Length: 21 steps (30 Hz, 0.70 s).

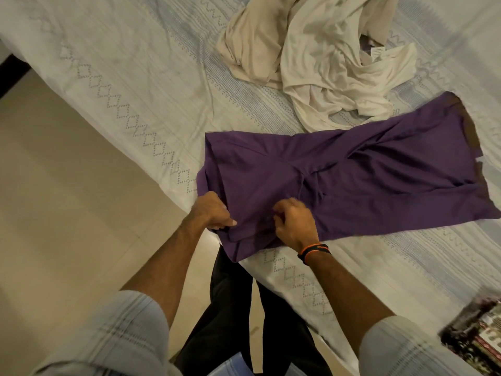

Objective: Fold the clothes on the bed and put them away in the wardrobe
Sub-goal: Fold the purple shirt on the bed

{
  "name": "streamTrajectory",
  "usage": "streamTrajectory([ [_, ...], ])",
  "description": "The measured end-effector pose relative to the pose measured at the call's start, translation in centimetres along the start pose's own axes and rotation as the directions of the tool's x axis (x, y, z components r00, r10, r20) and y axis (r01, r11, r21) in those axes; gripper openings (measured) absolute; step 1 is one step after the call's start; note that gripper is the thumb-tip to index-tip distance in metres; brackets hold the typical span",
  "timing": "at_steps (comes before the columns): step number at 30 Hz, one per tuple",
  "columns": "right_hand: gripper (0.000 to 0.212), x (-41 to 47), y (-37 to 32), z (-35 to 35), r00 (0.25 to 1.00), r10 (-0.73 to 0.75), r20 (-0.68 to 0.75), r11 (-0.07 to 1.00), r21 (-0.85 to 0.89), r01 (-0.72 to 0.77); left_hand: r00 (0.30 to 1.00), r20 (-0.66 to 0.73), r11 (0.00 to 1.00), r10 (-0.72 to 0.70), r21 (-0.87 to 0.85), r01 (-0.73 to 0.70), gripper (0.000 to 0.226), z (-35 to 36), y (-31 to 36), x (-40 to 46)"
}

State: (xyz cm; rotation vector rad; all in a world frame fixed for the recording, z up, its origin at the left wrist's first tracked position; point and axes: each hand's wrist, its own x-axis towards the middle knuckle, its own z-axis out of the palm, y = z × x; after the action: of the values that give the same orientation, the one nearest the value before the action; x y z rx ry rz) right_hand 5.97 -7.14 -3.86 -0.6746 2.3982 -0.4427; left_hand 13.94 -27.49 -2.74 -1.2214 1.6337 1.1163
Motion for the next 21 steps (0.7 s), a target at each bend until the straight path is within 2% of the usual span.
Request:
streamTrajectory([
  [1, 0.031, 0.0, -0.1, 0.0, 0.991, 0.095, -0.093, 0.995, 0.034, -0.092, 1.000, -0.016, 1.000, 0.022, -0.010, -0.022, 0.037, -0.1, 0.2, 0.1],
  [3, 0.050, 0.2, -0.4, -0.2, 0.915, 0.353, -0.197, 0.927, 0.207, -0.313, 0.997, -0.062, 0.994, 0.053, -0.087, -0.059, 0.058, -0.4, 0.9, 0.2],
  [5, 0.065, 0.7, -0.1, -0.1, 0.828, 0.549, -0.116, 0.799, 0.365, -0.479, 0.993, -0.104, 0.981, 0.054, -0.177, -0.072, 0.057, -0.7, 1.8, 0.3],
  [7, 0.061, 0.8, 0.7, -0.3, 0.806, 0.590, 0.044, 0.700, 0.469, -0.538, 1.000, -0.024, 0.978, 0.013, -0.207, -0.017, 0.048, -0.5, 2.4, 0.2],
  [9, 0.047, 0.7, 1.2, -0.6, 0.806, 0.568, 0.169, 0.650, 0.508, -0.565, 0.997, 0.062, 0.986, -0.054, -0.154, 0.063, 0.046, -0.1, 2.2, 0.0],
  [11, 0.029, 0.7, 1.5, -0.8, 0.805, 0.561, 0.194, 0.638, 0.517, -0.570, 0.992, 0.084, 0.993, -0.094, -0.062, 0.100, 0.041, 0.5, 1.6, 0.1],
  [12, 0.027, 0.6, 1.5, -0.9, 0.799, 0.570, 0.193, 0.607, 0.556, -0.568, 0.992, 0.079, 0.994, -0.097, -0.034, 0.100, 0.037, 0.8, 1.3, 0.3],
  [13, 0.025, 0.7, 1.6, -0.8, 0.777, 0.591, 0.214, 0.531, 0.621, -0.576, 0.993, 0.074, 0.995, -0.097, -0.025, 0.099, 0.032, 1.0, 1.0, 0.5],
  [15, 0.016, 0.5, 2.1, -0.8, 0.716, 0.626, 0.310, 0.312, 0.742, -0.594, 0.991, 0.080, 0.994, -0.104, -0.031, 0.106, 0.024, 1.4, 0.6, 0.5],
  [16, 0.014, 0.4, 2.5, -0.6, 0.701, 0.630, 0.333, 0.264, 0.758, -0.597, 0.989, 0.093, 0.993, -0.112, -0.036, 0.116, 0.021, 1.5, 0.5, 0.5],
  [18, 0.012, 0.1, 3.3, -0.5, 0.688, 0.653, 0.316, 0.327, 0.702, -0.633, 0.985, 0.121, 0.991, -0.123, -0.031, 0.127, 0.017, 1.5, 0.5, -0.1],
  [19, 0.017, -0.1, 3.4, -0.5, 0.694, 0.661, 0.286, 0.411, 0.636, -0.654, 0.983, 0.131, 0.992, -0.126, -0.013, 0.129, 0.016, 1.4, 0.5, -0.3],
  [21, 0.045, -0.4, 3.0, -0.7, 0.725, 0.661, 0.193, 0.603, 0.438, -0.666, 0.983, 0.131, 0.991, -0.125, 0.061, 0.118, 0.021, 1.1, 1.0, -1.0],
])
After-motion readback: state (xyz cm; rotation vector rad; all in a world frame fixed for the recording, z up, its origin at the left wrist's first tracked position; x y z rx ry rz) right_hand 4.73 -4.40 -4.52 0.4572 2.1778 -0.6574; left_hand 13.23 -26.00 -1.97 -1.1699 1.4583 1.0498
